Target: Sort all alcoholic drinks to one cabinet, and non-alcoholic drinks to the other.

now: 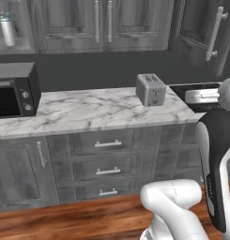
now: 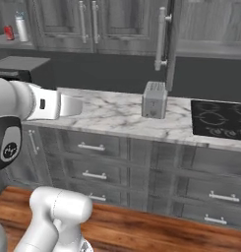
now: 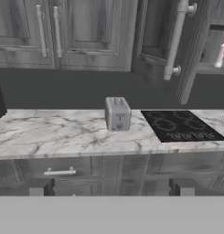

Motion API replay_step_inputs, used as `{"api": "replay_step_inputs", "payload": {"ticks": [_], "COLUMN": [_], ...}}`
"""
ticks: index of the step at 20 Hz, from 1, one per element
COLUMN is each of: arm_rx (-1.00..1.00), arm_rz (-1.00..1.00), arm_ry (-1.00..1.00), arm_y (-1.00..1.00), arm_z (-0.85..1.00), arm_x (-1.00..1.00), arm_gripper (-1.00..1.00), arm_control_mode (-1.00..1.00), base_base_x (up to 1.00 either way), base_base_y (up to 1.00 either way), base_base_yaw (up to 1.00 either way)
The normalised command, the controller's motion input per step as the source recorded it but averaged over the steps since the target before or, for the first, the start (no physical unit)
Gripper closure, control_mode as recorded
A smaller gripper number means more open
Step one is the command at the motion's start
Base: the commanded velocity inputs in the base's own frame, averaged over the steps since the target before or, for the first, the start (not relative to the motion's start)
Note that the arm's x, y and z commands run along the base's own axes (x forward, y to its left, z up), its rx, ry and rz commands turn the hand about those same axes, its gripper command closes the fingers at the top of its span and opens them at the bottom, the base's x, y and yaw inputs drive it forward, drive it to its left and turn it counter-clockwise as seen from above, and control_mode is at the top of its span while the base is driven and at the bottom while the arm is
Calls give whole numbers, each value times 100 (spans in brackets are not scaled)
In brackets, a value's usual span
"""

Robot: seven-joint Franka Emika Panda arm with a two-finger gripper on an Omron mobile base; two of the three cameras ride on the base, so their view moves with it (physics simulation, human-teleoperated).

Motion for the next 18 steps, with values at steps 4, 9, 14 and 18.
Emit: {"api": "replay_step_inputs", "payload": {"ticks": [4, 9, 14, 18], "arm_rx": [0, 0, 0, 0], "arm_rz": [0, 0, 0, 0], "arm_ry": [0, 0, 0, 0], "arm_y": [0, 0, 0, 0], "arm_z": [0, 0, 0, 0], "arm_x": [0, 0, 0, 0], "arm_gripper": [-100, -100, -100, -100], "arm_control_mode": [100, 100, 100, 100], "base_base_x": [-20, -27, -17, -4], "base_base_y": [33, 29, 44, 50], "base_base_yaw": [4, 10, 17, 26]}}
